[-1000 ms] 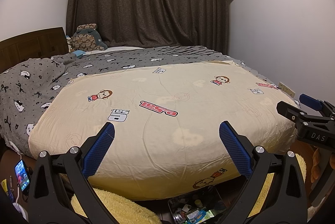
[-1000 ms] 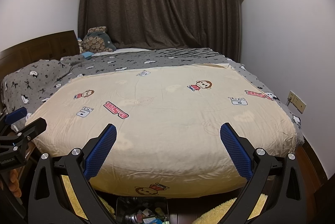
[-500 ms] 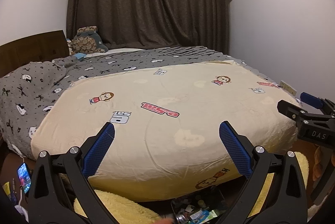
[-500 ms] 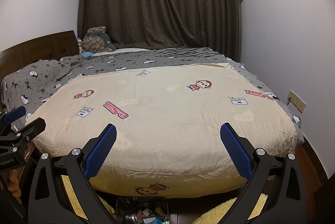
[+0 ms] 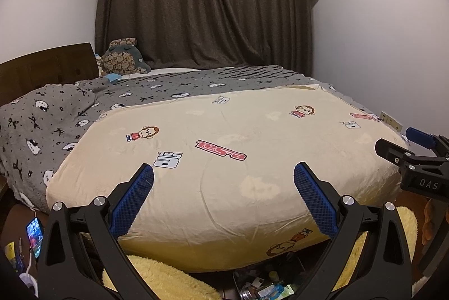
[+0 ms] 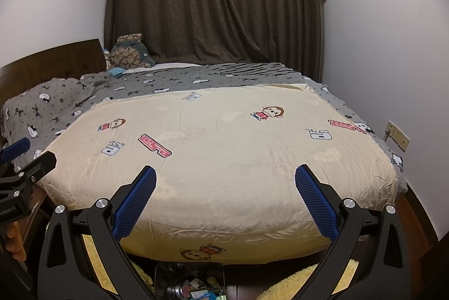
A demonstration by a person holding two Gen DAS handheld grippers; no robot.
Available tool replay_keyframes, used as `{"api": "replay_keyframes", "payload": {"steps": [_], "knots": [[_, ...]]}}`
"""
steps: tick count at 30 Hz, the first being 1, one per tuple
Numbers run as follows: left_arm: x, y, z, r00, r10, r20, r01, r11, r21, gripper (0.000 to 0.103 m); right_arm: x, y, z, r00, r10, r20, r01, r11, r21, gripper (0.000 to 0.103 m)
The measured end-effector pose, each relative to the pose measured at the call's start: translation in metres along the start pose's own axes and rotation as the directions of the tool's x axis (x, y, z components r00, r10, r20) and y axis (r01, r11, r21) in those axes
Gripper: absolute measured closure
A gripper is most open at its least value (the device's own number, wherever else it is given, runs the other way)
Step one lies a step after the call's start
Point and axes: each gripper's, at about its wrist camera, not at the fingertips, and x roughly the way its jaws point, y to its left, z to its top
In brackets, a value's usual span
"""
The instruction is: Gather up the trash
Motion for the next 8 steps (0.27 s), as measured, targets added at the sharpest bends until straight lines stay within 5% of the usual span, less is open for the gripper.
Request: {"api": "replay_keyframes", "payload": {"steps": [8], "knots": [[0.002, 0.0037, 0.0016, 1.0, -0.008, -0.016, 0.007, 1.0, -0.02, 0.008, -0.0003, 0.0, 0.0, 1.0, 0.0, 0.001, 0.0, 1.0, 0.0, 0.004]]}}
